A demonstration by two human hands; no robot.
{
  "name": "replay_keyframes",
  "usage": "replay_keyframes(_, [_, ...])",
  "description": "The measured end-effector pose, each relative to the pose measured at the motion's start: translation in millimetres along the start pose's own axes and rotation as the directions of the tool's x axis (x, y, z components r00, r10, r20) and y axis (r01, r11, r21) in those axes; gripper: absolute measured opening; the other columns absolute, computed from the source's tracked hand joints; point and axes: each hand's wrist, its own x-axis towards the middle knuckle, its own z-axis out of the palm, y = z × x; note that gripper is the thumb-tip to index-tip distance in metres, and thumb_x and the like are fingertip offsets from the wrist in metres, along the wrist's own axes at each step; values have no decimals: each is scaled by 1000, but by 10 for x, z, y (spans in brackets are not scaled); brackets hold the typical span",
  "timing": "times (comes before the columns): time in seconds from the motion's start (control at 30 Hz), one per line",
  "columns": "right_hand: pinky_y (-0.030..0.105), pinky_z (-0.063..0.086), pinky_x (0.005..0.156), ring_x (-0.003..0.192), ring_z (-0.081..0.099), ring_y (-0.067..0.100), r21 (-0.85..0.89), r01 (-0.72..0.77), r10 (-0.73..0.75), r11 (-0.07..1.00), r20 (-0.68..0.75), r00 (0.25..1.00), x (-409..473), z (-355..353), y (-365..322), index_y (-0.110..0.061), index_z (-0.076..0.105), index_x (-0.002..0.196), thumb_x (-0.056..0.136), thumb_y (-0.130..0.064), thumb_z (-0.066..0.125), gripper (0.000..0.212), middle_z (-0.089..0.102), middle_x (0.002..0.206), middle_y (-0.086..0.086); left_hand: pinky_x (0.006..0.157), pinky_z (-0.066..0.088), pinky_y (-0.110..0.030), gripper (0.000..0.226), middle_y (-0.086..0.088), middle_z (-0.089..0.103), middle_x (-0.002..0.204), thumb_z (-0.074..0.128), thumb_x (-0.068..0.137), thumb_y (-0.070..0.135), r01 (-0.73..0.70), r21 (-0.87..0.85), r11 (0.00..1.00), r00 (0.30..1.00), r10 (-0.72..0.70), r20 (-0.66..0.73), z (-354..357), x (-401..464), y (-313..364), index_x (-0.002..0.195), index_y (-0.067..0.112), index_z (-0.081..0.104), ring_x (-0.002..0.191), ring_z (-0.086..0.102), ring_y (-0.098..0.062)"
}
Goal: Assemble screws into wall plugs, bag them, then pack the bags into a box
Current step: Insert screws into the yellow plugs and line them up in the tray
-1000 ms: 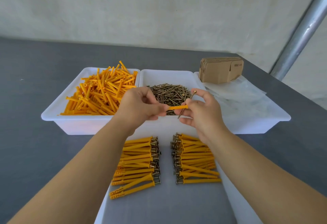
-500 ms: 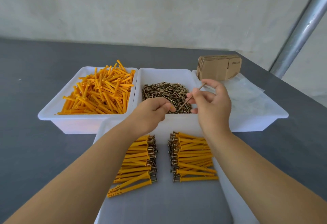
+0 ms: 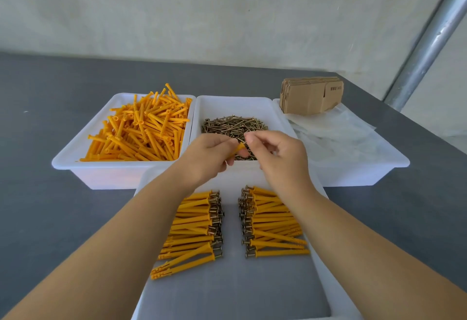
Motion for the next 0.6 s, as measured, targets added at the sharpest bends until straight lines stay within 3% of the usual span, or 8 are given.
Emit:
replay_keyframes(0.07, [20,52,71,79,67,5,-29,8,-7,1000,52,999,5,13,0,-26,72,98,88,-24,74,10,72,80,-10,54,35,-30,44,2,47,53,45,100,22,-5,26,1000,999,6,-48,-54,-5,5,64,16,70,50,38,-12])
replay_keyframes(0.23, [14,47,63,70,58,6,-237,88,-43,968,188,981,-12,7,12,-26,70,88,83,-22,78,10,64,76,-12,61,42,-32,46,-8,59,57,38,100,23,-39,215,976,990,67,-126,-153,-14,-34,76,10,76,54,52,-12])
replay_keyframes(0.37, [23,45,68,76,53,6,-437,222,-100,872,284,954,-43,46,-31,-25,71,89,84,-27,75,6,59,89,-10,70,54,-39,44,-8,70,68,40,102,24,-55,330,942,979,116,-170,-236,2,-49,79,10,75,63,66,-21])
replay_keyframes(0.5, [27,49,68,70,52,5,-424,264,-98,866,374,922,-147,127,-104,-20,71,89,87,-19,71,2,60,78,-11,63,50,-45,44,-16,70,77,44,102,33,-52,520,853,865,298,-402,-384,33,-107,82,5,71,68,62,-33])
replay_keyframes(0.6, [32,49,73,78,56,12,-532,343,-79,774,457,886,-222,235,-120,-17,67,86,90,-18,60,8,63,83,-5,51,36,-39,43,-24,63,73,48,99,31,28,531,847,810,292,-509,-488,87,-221,83,-3,67,65,55,-38])
